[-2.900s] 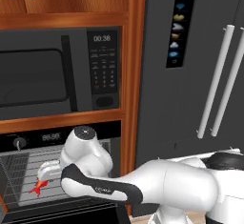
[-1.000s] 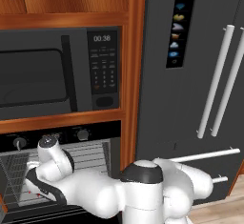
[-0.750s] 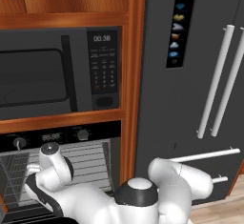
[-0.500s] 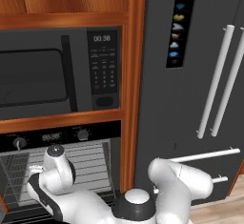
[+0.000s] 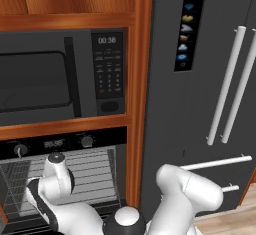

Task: Take the fish from the oven and place it on the plate on the counter.

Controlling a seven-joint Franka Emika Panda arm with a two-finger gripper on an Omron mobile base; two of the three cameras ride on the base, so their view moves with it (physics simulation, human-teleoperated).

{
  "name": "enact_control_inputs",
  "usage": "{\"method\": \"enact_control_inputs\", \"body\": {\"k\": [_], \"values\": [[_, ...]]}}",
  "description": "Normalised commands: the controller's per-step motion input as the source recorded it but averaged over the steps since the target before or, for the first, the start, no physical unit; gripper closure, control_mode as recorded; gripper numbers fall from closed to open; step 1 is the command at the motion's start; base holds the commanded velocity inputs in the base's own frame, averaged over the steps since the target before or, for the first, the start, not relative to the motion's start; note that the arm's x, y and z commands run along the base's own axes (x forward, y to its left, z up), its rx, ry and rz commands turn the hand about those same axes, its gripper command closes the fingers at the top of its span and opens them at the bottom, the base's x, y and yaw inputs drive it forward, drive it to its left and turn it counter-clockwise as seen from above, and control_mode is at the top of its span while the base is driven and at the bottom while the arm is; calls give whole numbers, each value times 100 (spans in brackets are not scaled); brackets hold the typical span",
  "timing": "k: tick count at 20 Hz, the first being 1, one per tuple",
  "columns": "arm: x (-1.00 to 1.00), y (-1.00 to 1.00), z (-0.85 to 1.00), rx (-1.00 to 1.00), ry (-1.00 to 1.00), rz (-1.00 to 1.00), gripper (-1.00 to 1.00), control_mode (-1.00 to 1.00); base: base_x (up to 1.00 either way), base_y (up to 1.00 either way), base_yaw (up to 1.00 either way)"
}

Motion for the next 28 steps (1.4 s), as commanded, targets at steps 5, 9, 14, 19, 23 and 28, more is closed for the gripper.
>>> {"method": "enact_control_inputs", "body": {"k": [5, 9, 14, 19, 23, 28], "values": [[53, 39, -19, -14, 7, 5, -100, -100, 0, 0, 0], [40, 20, -44, -12, 0, 0, -100, -100, 0, 0, 0], [18, 23, -48, -2, 0, 0, -100, -100, 0, 0, 0], [17, 34, -51, 0, 0, 0, -100, -100, 0, 0, 0], [28, 34, -70, 0, 0, 0, -100, -100, 0, 0, 0], [20, 35, -39, 0, 0, 0, -100, -100, 0, 0, 0]]}}
